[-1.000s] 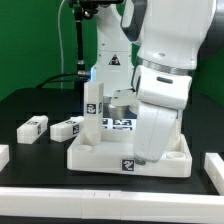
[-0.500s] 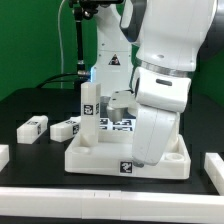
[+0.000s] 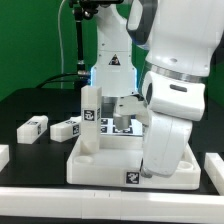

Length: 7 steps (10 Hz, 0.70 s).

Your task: Assemble desk

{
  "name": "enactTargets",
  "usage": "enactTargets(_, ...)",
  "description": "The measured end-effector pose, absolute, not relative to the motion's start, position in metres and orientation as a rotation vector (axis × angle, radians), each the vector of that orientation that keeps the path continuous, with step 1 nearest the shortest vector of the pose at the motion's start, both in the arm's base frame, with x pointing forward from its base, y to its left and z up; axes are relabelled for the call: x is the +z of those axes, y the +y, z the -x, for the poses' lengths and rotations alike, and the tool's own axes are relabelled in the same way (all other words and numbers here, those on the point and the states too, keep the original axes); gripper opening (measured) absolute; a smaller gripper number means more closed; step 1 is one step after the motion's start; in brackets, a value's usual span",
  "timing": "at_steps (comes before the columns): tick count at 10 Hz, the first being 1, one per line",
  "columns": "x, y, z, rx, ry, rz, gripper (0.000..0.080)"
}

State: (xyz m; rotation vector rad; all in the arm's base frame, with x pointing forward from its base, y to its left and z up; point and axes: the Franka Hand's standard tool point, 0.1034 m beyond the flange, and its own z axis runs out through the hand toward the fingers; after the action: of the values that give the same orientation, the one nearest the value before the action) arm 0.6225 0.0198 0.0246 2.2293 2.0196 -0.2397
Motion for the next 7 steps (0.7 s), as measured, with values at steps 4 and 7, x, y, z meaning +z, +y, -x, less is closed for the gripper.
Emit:
enactTargets(4, 0.025, 0.031, -0.641, -0.23, 2.026, -2.215, 0.0062)
enactTargets(7, 0.03, 0.035, -0.654, -0.24, 2.013, -2.223, 0.006)
